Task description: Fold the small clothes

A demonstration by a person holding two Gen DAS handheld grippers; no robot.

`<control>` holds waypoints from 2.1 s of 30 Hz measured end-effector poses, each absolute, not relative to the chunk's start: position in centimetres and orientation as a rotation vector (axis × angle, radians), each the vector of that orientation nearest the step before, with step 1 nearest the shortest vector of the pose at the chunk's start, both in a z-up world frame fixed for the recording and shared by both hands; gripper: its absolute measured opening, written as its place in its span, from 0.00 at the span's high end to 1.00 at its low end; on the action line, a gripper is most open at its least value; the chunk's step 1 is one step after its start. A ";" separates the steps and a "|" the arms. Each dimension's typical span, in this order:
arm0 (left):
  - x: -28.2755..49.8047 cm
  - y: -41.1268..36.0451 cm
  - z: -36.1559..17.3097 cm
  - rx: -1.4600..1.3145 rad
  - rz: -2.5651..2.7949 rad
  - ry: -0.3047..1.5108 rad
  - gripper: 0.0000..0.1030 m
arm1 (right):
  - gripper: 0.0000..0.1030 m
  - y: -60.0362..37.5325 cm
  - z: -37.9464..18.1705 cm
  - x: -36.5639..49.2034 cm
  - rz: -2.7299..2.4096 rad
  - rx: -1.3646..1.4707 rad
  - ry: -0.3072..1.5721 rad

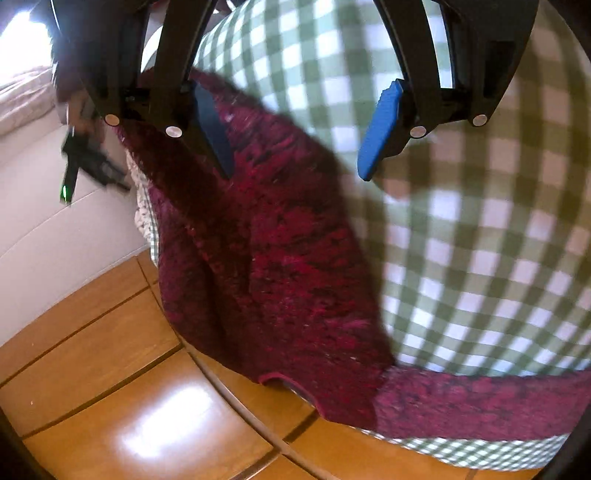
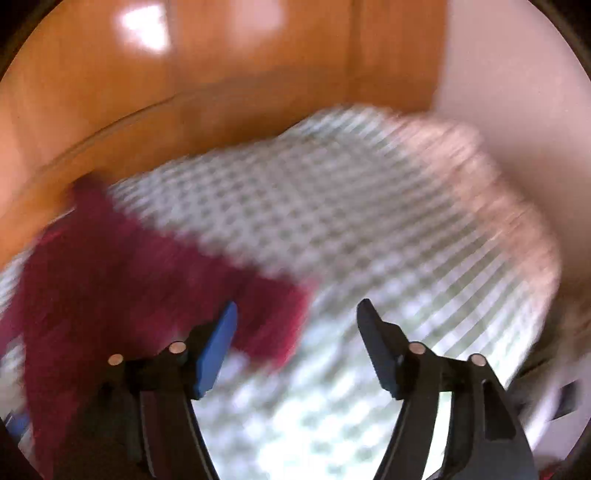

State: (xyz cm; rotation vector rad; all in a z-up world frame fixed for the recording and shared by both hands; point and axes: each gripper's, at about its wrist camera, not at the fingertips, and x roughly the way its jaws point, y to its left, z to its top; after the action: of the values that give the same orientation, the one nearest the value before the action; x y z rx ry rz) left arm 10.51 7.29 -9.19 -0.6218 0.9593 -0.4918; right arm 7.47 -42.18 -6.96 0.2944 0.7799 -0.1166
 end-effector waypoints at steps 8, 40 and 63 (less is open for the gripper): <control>13.2 6.3 -8.3 -0.623 -0.514 0.996 0.80 | 0.73 -35.6 -12.7 7.4 0.160 0.328 0.953; 1.8 12.8 -6.9 -0.403 -0.447 1.057 0.92 | 0.81 -30.1 -12.3 -0.3 0.301 0.168 0.963; 4.1 10.8 -1.9 -0.219 -0.302 0.796 0.39 | 0.16 -41.3 -12.8 -0.3 0.276 0.899 0.715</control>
State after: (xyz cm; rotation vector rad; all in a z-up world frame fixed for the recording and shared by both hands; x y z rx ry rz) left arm 4.12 10.83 -1.87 -0.2195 0.7964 -0.3020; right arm -0.34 -41.28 -12.85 0.8986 0.7145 0.2757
